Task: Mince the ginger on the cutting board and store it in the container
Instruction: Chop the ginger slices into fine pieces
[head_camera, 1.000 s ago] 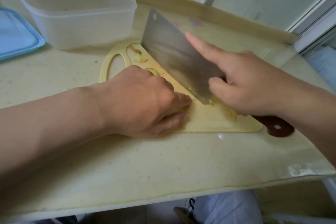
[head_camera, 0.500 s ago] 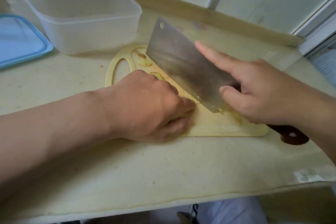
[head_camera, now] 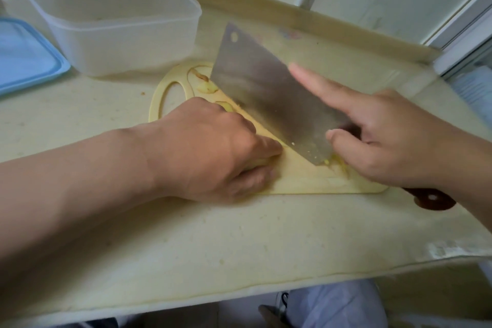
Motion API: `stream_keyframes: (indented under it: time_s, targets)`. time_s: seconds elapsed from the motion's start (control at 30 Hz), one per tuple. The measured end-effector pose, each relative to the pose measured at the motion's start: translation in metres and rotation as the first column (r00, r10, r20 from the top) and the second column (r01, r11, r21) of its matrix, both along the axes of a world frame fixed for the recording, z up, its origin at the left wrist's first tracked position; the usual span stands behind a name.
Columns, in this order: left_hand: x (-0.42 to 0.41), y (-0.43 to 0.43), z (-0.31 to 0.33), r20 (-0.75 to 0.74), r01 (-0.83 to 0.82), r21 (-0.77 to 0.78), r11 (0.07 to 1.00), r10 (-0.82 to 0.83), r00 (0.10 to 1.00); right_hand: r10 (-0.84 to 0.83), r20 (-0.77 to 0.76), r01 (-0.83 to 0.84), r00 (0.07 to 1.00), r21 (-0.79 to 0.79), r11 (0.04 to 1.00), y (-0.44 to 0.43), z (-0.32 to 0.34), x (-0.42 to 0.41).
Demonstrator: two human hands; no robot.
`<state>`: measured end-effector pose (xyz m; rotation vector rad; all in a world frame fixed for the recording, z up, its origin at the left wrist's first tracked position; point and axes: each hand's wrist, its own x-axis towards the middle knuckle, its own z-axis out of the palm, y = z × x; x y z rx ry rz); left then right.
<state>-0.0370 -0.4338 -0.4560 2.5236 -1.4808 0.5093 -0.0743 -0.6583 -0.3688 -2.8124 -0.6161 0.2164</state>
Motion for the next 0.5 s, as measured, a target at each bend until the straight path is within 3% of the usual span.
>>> stream_keyframes:
  time_s: [0.13,0.33,0.5]
  targets:
    - [0.000,0.000,0.002,-0.042,0.018,-0.021,1.000,-0.019,0.999,0.048,0.017,-0.046,0.999,-0.096,0.994,0.025,0.001,0.030]
    - [-0.002,0.001,0.003,-0.006,0.014,-0.009,1.000,-0.014,1.000,-0.007,0.085,0.005,0.996,0.015,1.000,0.024,-0.007,0.021]
    - [0.000,0.001,0.001,0.001,0.005,0.024,1.000,-0.005,1.000,-0.020,0.056,0.017,0.998,0.054,0.998,0.004,-0.008,-0.003]
